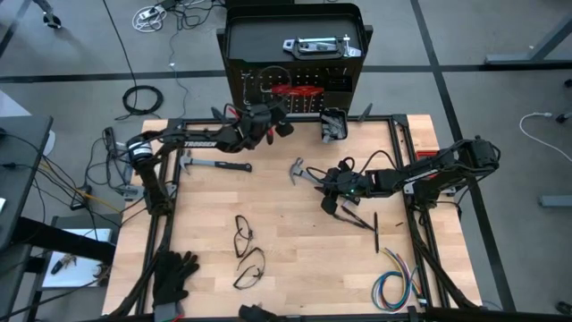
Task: Hang tools onto peg board
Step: Remove the bottom hook
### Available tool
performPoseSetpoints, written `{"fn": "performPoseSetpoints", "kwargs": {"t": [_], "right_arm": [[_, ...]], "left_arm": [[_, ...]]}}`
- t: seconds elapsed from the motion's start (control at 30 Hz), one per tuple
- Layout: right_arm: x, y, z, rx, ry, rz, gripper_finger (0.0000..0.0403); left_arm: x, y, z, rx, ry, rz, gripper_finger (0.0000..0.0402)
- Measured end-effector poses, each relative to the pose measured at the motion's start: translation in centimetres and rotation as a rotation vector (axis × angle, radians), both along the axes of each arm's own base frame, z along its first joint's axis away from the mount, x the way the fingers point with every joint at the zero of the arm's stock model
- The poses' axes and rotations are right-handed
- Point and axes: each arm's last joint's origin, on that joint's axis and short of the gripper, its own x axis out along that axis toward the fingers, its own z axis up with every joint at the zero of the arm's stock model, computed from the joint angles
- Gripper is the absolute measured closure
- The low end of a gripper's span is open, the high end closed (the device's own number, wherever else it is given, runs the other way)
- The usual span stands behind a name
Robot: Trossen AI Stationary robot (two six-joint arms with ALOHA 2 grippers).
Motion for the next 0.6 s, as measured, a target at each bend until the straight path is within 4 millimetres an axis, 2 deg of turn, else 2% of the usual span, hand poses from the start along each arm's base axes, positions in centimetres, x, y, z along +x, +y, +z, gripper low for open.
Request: {"fn": "performPoseSetpoints", "kwargs": {"t": [0.13, 0.3, 0.4, 0.5, 0.6], "right_arm": [[0.0, 0.0, 0.0, 0.000, 0.000, 0.000, 0.0275], [0.0, 0.1, 0.0, 0.009, 0.002, 0.003, 0.0275], [0.0, 0.2, -0.1, 0.010, 0.007, 0.010, 0.0275], [-0.1, 0.5, -0.1, 0.013, 0.017, 0.017, 0.0275], [-0.2, 0.7, 0.0, 0.017, 0.015, 0.020, 0.0275]], "left_arm": [[-1.1, -0.8, 0.7, -0.115, -0.001, -0.025, 0.0390], [-2.3, -1.9, -0.1, -0.364, -0.004, -0.093, 0.0358], [-2.9, -3.5, -1.9, -0.458, -0.050, -0.164, 0.0346], [-4.0, -5.4, -4.7, -0.474, -0.109, -0.200, 0.0344], [-5.1, -6.8, -6.7, -0.455, -0.237, -0.227, 0.0344]]}}
